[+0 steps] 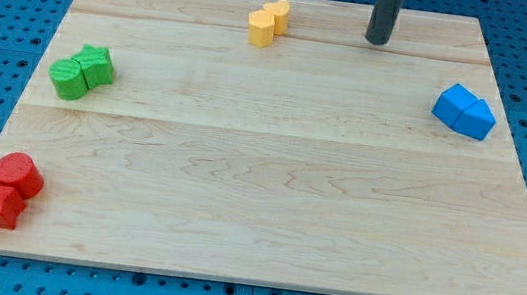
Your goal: Slide the yellow heart along with yellow hexagon down
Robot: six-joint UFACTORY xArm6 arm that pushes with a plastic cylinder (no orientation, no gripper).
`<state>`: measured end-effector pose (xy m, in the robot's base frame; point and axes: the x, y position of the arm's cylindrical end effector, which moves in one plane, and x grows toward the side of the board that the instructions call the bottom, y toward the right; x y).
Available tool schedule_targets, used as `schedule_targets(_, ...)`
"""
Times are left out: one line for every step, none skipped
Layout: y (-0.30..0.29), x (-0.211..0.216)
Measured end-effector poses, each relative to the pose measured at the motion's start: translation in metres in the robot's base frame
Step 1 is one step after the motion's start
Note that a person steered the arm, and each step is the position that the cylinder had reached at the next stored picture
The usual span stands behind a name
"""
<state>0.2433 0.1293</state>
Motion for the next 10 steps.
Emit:
schedule_targets(-0.017,-0.035)
schedule_targets(-0.03,-0.04)
schedule_targets(-0.03,-0.04)
schedule_targets(-0.049,-0.04)
schedule_targets(-0.082,-0.04)
schedule_targets(-0.115,-0.036)
schedule_targets(-0.133,-0.014)
schedule_targets(-0.135,0.014)
schedule_targets(-0.13,0.016)
schedule_targets(-0.117,0.031)
